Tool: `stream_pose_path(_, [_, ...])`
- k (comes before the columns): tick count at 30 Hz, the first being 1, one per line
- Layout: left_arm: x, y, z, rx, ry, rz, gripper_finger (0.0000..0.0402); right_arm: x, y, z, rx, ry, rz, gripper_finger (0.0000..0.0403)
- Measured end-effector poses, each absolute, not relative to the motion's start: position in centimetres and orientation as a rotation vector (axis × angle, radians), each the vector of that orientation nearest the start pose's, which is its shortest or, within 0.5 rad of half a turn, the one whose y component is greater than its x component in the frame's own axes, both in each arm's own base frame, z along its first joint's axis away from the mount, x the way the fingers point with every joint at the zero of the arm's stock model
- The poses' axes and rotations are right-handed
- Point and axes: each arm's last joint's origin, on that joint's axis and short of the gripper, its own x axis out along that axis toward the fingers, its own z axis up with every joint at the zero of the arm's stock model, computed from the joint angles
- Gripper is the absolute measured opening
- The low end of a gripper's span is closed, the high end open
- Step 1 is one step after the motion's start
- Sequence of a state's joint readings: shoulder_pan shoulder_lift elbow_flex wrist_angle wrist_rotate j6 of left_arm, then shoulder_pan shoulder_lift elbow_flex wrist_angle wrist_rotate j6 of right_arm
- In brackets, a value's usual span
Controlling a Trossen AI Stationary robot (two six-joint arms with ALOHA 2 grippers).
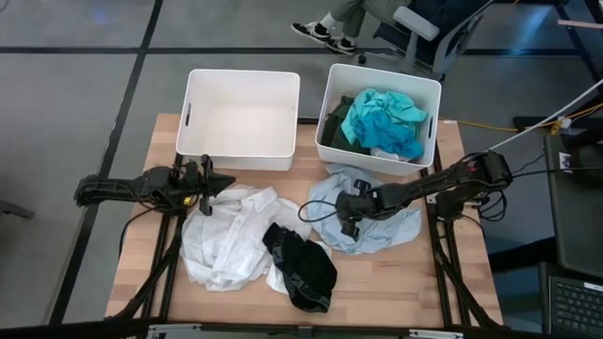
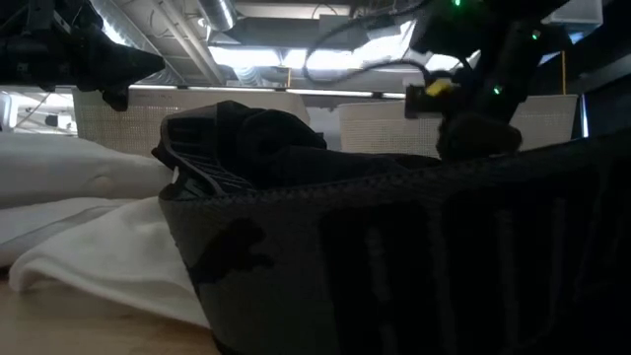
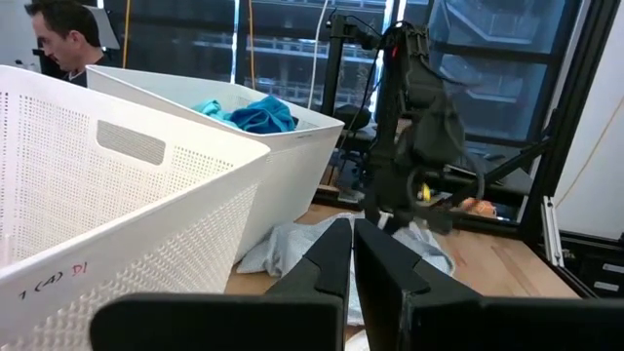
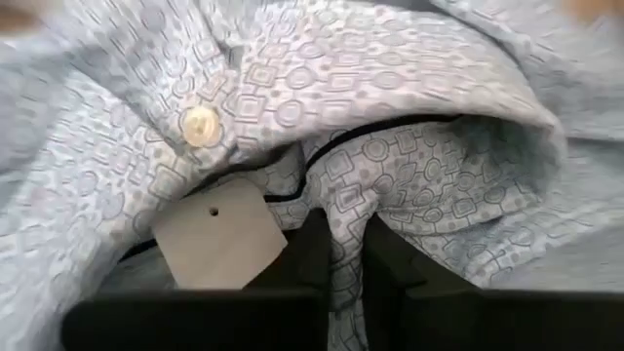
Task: Sort clothes
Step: Put the light blue polo shirt into the right white bin
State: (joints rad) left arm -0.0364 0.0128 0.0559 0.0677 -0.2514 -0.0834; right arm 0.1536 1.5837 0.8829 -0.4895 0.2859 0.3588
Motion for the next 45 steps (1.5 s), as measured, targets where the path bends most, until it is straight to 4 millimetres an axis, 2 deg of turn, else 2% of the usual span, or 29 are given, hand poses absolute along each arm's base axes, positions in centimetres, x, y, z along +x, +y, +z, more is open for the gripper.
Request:
stream_pose_path(12, [9.4, 0.4, 18.8, -0.113, -0.12, 0.209, 0.0008, 27.4, 3.2, 22.7, 0.019, 0.913, -0.311, 0.0028])
stream_pose_path(23, [9.4, 0.4, 18.8, -0.112, -0.12, 0.209, 0.0008, 27.2, 2.9, 29.6, -0.093, 0.726, -0.31, 0.0028])
stream_pose_path(34, [9.4, 0.4, 18.8, -0.112, -0.12, 0.209, 0.0008, 26.7, 2.5, 38.3, -0.246, 0.581, -0.396, 0.0028])
stream_pose_path(45, [9.4, 0.4, 18.8, -0.113, -0.12, 0.209, 0.0008, 24.2, 1.6, 47.8, -0.414, 0.371, -0.583, 0.0028])
